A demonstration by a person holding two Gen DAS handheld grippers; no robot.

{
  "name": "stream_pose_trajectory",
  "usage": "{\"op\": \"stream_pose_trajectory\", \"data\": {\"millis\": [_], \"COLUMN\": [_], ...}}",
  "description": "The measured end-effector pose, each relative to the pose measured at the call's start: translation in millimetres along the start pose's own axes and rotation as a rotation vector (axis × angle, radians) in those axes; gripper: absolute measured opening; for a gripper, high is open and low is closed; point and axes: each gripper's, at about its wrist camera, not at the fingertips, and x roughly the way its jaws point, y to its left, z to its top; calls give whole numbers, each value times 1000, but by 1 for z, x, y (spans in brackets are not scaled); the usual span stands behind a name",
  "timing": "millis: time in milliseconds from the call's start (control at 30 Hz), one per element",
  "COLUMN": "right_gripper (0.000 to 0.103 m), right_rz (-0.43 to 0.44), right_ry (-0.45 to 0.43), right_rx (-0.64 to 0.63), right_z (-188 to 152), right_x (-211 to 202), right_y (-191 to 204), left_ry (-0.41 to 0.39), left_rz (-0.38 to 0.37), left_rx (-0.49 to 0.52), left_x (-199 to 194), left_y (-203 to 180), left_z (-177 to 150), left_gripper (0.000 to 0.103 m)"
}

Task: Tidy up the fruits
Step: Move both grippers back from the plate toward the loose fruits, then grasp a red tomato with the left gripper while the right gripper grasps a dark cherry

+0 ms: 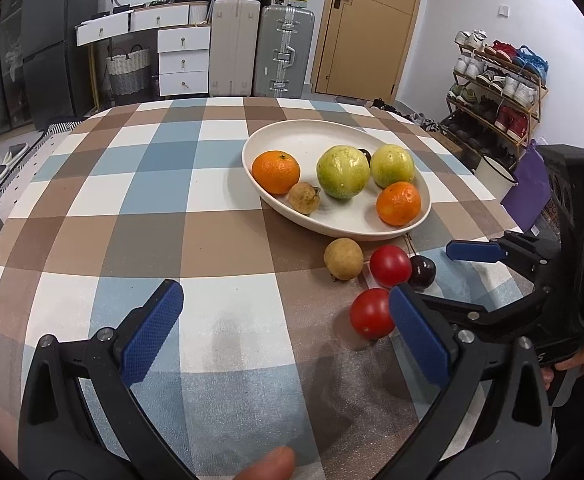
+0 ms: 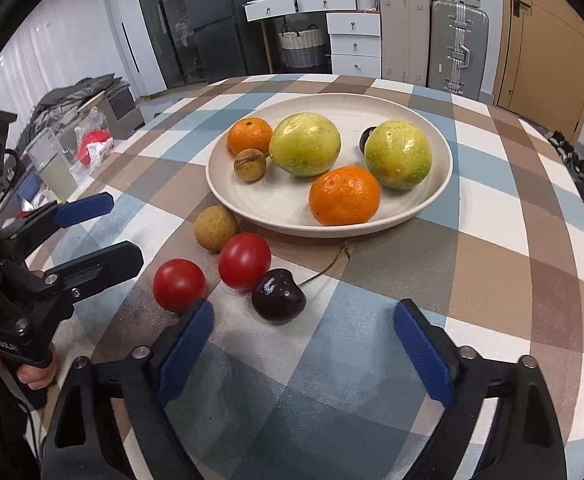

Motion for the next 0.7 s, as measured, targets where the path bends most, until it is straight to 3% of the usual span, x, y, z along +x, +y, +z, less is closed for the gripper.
{"op": "stream_pose_trajectory", "data": {"millis": [167, 333, 533, 633, 700], "right_gripper": [73, 69, 49, 31, 28], "right_rz": [-36, -58, -44, -33, -42], "right_ry": [6, 10, 4, 3, -1], "right_rx": [-43, -70, -101, -116, -118], "right_z": [2, 3, 3, 1, -1], "right_x": [3, 4, 3, 0, -2], "right_y": [8, 13, 20, 25, 25], "left_ry": [0, 1, 5, 6, 7], "left_rz": [-3, -1, 2, 3, 2], "left_rx": [-14, -9, -13, -14, -11], "left_x": [0, 0, 0, -1, -1], "left_y": [3, 4, 4, 3, 3], "left_z": [0, 0, 0, 0, 0], "left_gripper": [103, 103, 103, 103, 103]}}
